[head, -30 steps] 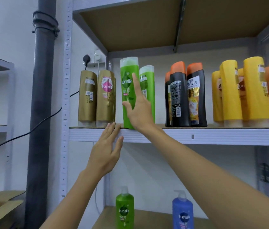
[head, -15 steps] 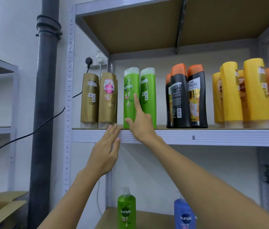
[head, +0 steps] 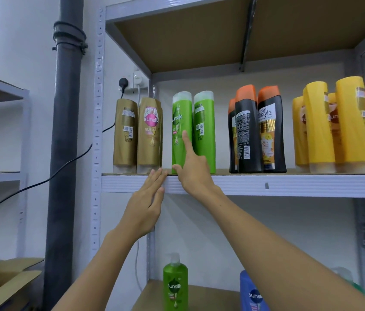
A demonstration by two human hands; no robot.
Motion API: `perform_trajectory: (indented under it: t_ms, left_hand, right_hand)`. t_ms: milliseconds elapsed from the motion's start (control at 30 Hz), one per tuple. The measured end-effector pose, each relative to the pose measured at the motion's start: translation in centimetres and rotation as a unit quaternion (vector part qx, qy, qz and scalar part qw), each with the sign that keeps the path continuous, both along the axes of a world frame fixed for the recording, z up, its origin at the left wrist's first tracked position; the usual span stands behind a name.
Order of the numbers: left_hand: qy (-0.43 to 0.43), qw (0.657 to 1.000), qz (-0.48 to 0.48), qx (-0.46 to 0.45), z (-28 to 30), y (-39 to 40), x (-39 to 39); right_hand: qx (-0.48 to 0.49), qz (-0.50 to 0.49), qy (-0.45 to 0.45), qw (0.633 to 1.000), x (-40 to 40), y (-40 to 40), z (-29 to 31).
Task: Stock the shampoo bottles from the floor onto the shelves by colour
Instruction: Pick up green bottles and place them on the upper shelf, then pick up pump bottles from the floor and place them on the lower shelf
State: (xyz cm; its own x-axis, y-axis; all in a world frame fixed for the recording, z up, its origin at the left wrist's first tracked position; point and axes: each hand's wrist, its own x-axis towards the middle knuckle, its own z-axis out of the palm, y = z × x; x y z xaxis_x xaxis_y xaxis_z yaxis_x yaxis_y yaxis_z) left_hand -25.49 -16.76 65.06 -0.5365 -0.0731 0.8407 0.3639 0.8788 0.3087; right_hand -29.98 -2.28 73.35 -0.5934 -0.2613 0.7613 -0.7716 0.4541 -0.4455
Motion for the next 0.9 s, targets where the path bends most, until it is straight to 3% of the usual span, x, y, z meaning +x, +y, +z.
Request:
perform_trajectory:
  t_ms: [233,500,667,900]
  left_hand:
    - [-0.039,0.999,0.004,-0.01,0.0,0.2,0.8]
    - [-0.09,0.995,0.002,0.041,-1.0,2.7,3.8]
    - [-0.1,0.99,0.02,0.102,-4.5,5.6,5.8]
    - [-0.094,0.989,-0.035,0.111,-10.2,11.2,6.4]
  right_hand:
    - [0.013,0.008,0.004,1.0,-0.2,1.2,-0.5]
    - [0.063,0.045,0.054,0.996,1.0,4.5,-3.3]
    - [0.064,0.068,0.029,0.995,3.0,8.7,-6.5]
    - [0.016,0.075,-0.015,0.997,6.1,15.2,-14.4]
